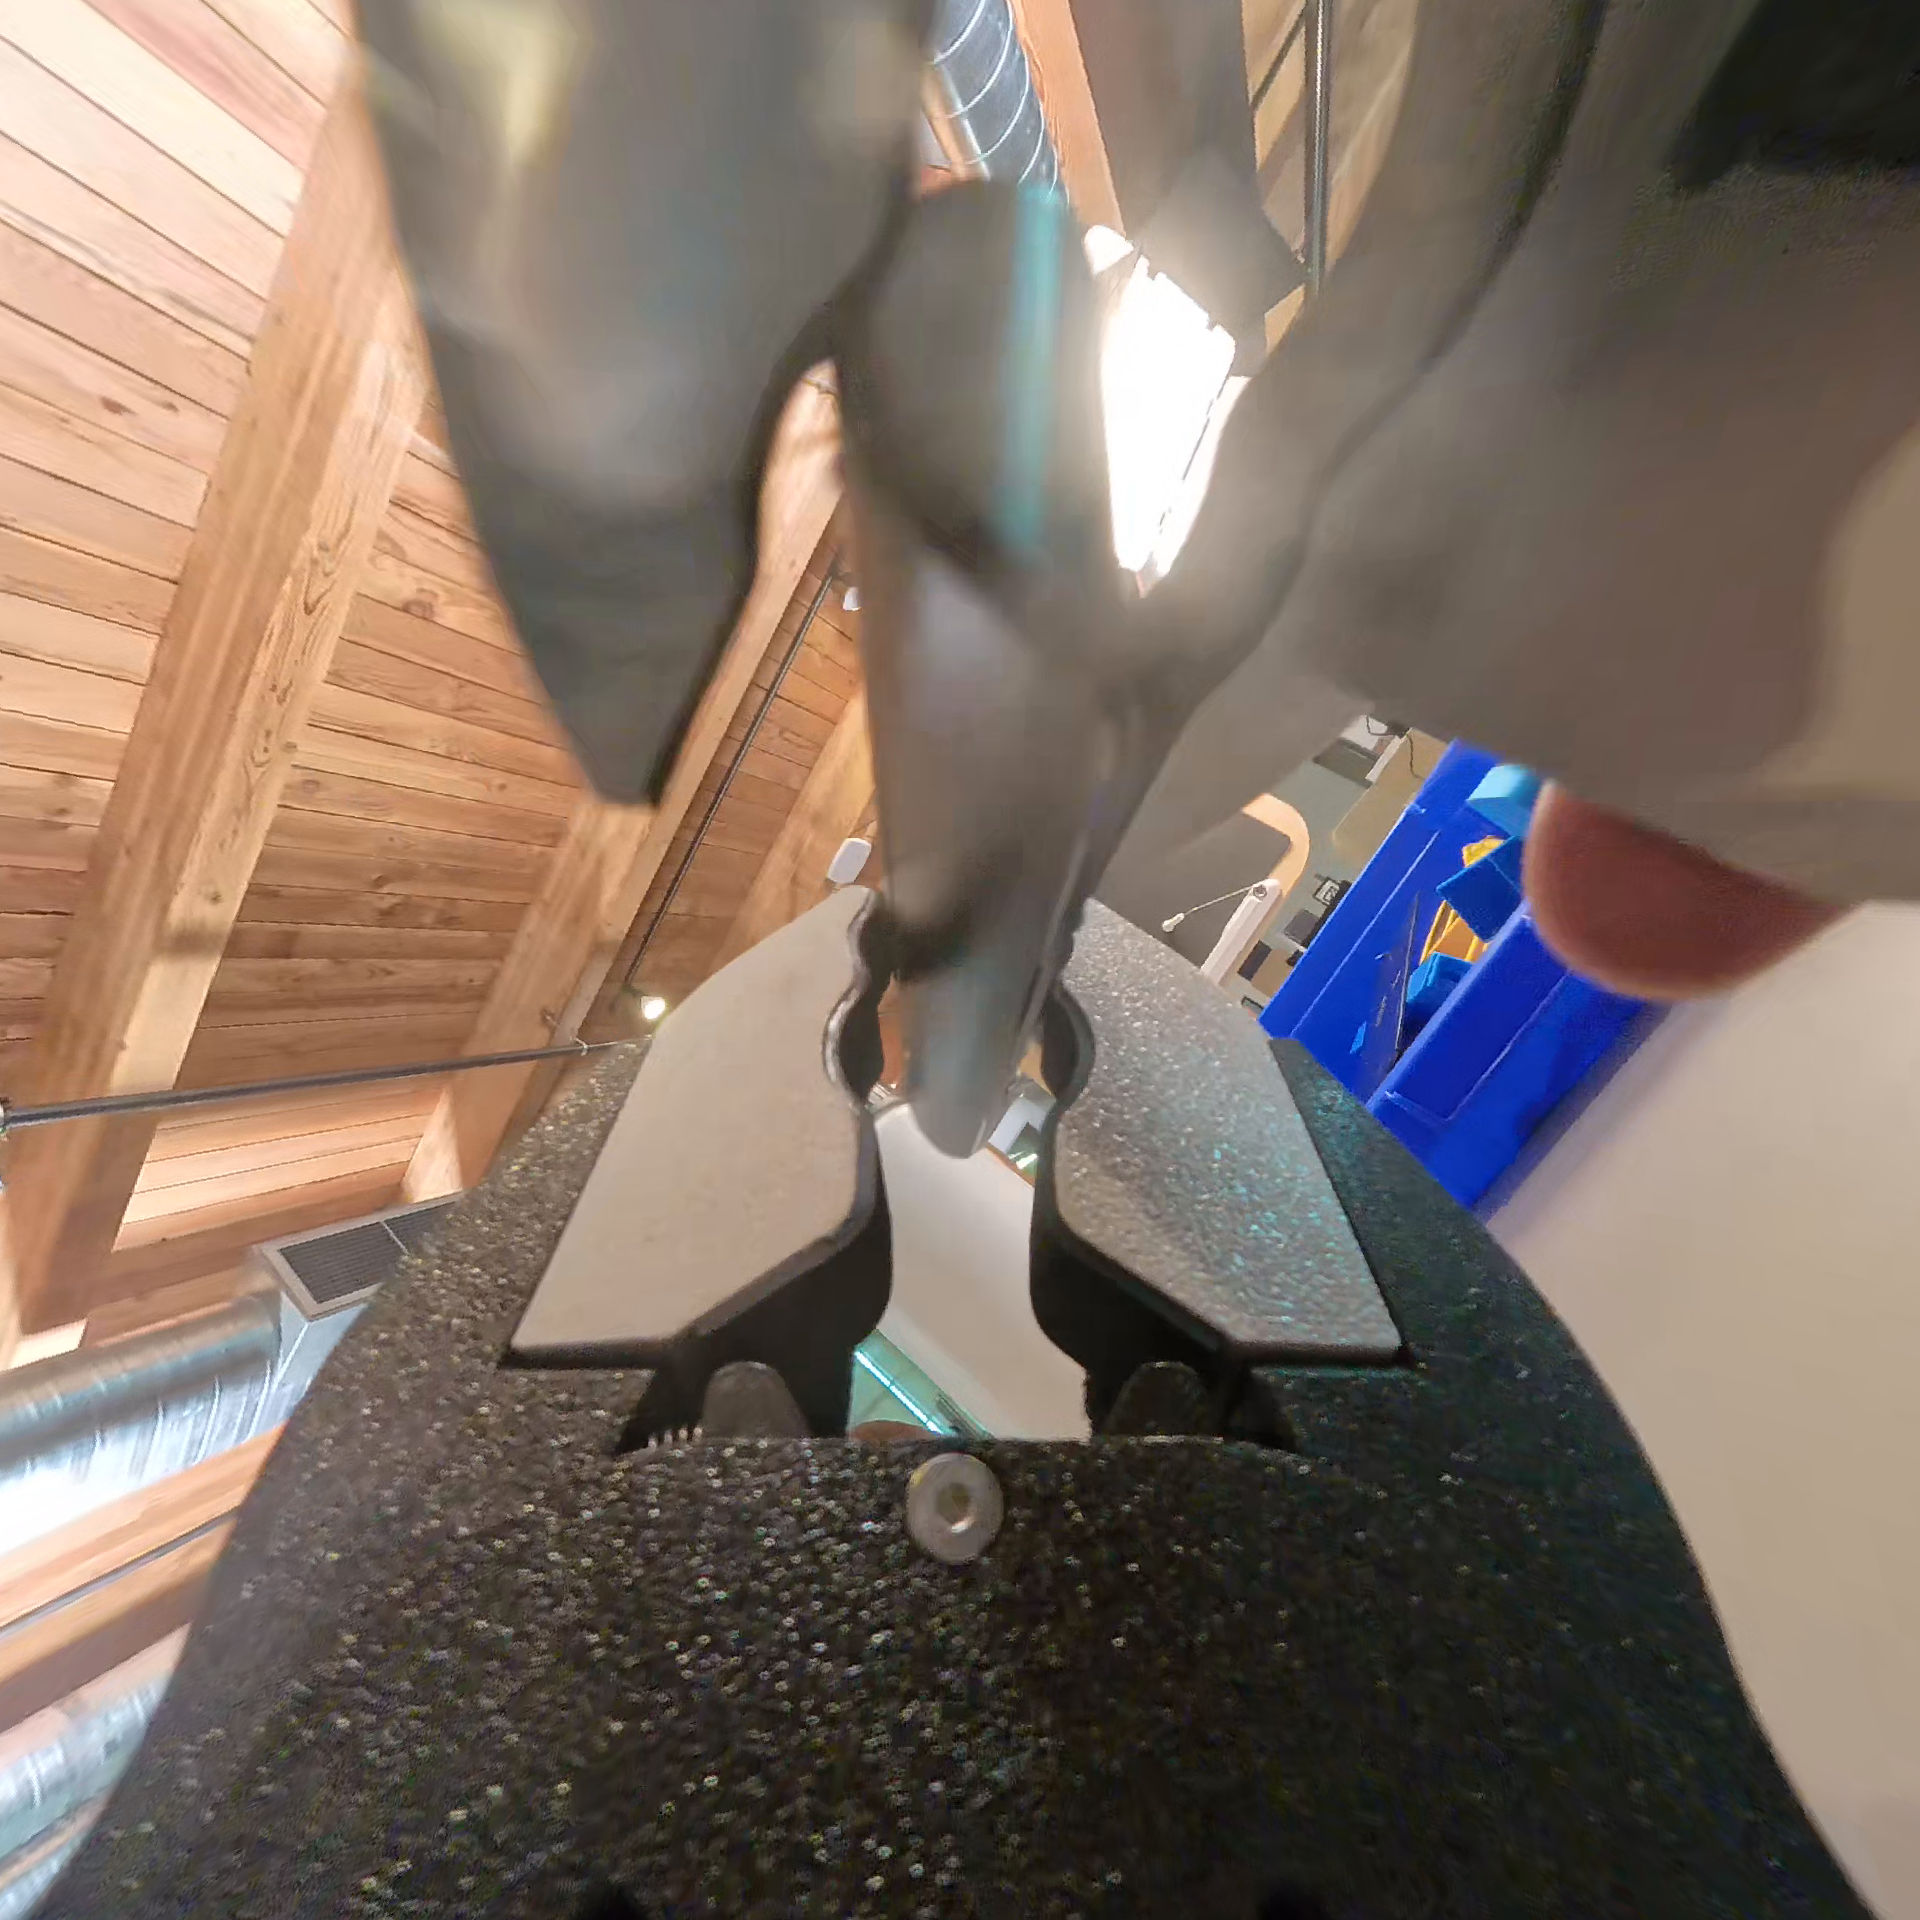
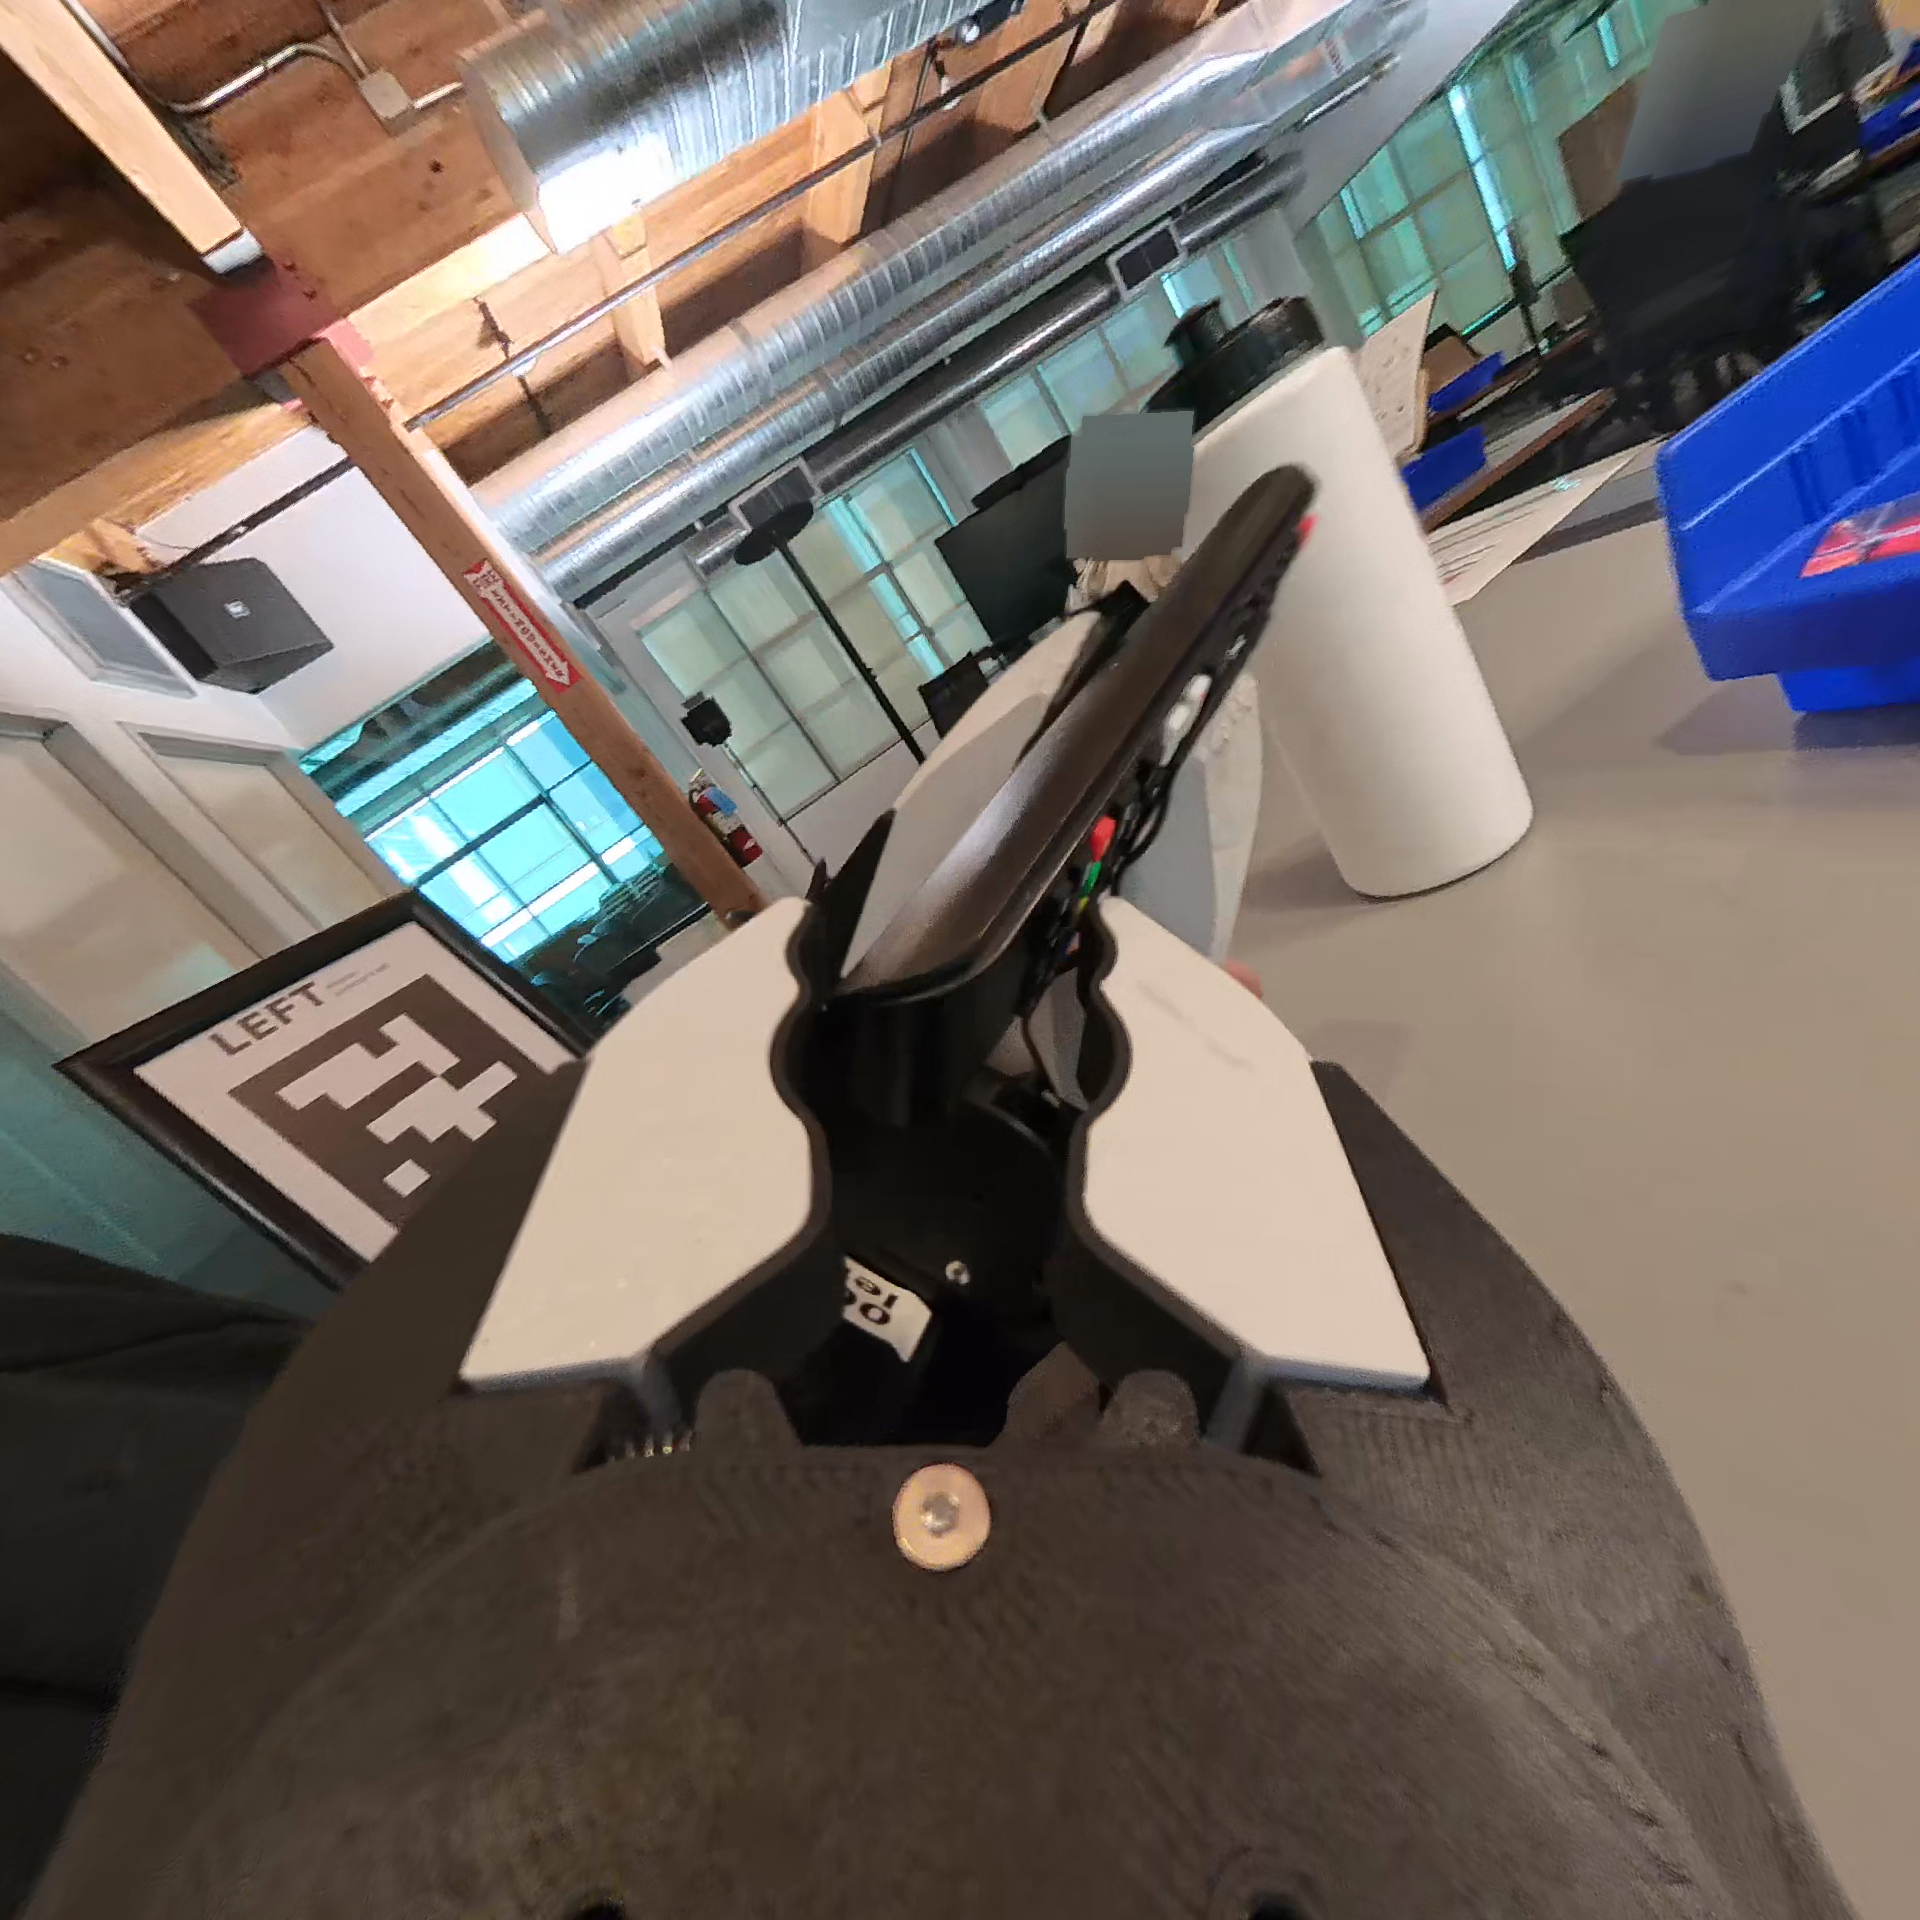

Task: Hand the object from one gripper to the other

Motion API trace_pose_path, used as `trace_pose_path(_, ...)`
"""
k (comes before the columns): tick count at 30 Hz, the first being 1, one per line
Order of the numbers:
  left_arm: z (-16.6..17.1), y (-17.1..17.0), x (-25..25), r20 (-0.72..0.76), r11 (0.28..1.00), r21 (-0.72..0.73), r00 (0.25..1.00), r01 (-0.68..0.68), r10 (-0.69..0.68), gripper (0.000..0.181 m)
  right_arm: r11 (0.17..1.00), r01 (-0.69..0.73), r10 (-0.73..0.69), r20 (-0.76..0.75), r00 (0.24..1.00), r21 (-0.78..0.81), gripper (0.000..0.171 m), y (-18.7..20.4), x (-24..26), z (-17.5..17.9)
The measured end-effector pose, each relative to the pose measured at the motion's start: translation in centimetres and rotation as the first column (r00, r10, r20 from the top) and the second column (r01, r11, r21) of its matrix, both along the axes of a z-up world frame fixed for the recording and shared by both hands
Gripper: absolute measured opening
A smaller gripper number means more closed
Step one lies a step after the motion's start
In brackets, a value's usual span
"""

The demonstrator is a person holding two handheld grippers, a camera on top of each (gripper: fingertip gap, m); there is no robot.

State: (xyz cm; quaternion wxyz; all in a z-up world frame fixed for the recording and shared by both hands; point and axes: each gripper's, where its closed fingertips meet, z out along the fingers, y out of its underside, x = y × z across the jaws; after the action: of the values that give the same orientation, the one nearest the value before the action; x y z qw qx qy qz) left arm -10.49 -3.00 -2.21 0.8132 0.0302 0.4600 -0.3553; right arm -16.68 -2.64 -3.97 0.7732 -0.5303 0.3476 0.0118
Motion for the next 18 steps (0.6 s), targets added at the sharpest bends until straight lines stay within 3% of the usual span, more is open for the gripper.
trace_pose_path(5, 0.1, 0.0, 0.0, -0.023, 0.998, -0.033, 0.998, 0.061, -0.062, 0.044, 0.998, 0.039, -0.038, -0.023, 0.999, 0.047, 0.025, -2.2, 1.8, -0.3)
trace_pose_path(13, -0.4, -0.9, -0.4, -0.15, 0.964, -0.08, 0.953, 0.255, -0.265, 0.062, 0.997, 0.025, -0.03, 0.062, 0.998, 0.078, 0.022, -5.1, 3.1, 0.8)
trace_pose_path(18, 0.3, 0.2, -1.7, -0.256, 0.814, -0.264, 0.776, 0.517, -0.576, 0.065, 0.995, 0.053, -0.064, 0.134, 0.989, 0.088, 0.022, -8.0, 3.8, 1.9)
